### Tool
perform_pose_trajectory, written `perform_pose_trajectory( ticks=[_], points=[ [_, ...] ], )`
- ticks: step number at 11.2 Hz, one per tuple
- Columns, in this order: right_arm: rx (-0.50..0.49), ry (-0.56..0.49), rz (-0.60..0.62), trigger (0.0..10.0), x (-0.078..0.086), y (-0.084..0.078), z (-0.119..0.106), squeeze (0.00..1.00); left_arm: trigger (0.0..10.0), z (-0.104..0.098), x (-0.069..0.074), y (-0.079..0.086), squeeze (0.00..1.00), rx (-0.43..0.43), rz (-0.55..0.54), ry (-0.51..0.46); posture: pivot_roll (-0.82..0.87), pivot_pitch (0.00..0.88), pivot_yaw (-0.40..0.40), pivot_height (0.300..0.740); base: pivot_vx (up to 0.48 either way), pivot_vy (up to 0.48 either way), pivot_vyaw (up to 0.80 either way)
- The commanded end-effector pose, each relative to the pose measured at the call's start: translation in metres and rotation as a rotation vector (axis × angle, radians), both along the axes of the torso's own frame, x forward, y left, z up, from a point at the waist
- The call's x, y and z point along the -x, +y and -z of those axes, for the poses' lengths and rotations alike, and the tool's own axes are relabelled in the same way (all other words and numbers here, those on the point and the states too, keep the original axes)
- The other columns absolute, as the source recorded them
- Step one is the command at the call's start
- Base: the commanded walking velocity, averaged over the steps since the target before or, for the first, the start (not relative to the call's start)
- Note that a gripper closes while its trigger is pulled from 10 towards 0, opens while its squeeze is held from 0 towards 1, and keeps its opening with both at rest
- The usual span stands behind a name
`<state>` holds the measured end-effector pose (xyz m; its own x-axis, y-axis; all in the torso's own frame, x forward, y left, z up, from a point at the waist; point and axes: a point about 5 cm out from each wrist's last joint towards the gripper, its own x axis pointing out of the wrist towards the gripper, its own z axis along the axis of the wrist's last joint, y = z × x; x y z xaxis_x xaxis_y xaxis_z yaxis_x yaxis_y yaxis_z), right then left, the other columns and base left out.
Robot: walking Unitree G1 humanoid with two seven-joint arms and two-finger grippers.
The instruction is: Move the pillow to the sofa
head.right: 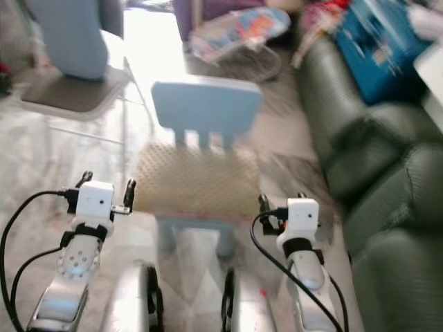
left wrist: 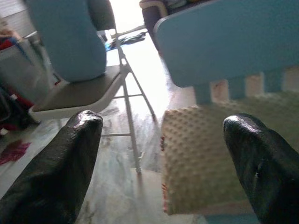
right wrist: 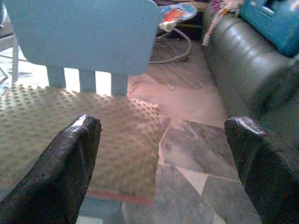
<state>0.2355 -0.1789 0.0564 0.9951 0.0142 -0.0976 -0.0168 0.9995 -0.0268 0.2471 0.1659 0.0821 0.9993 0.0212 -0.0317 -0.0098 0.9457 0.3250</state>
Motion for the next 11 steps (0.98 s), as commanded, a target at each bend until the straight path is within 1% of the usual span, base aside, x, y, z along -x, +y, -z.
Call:
perform_pose_trajectory(
  ticks=[1,4,7,11],
  points=[
    [-0.002,0.015,0.003,10.0,0.0002,-0.0019,0.0023,0.0,10.0,0.001,0.0012,-0.0001,0.0,-0.009,-0.006,0.005,-0.02,0.143,-0.03,0.615,0.0,0.0,0.0],
    [-0.009,0.026,-0.004,10.0,-0.0023,-0.0023,0.0038,0.0,10.0,-0.0041,-0.001,0.0032,0.0,-0.026,-0.039,-0.021,-0.01,0.162,-0.043,0.615,0.0,0.0,0.0],
    [-0.008,0.024,-0.023,10.0,-0.0048,0.0008,0.004,0.0,10.0,-0.0044,0.0001,0.0041,0.0,-0.034,-0.053,-0.024,-0.02,0.173,-0.03,0.61,0.0,0.0,0.0],
    [-0.008,0.023,-0.033,10.0,-0.004,0.0012,0.0041,0.0,10.0,-0.0072,-0.0044,0.0,0.0,-0.03,-0.052,-0.034,-0.02,0.177,-0.032,0.535,0.0,0.0,0.0]
  ],
)
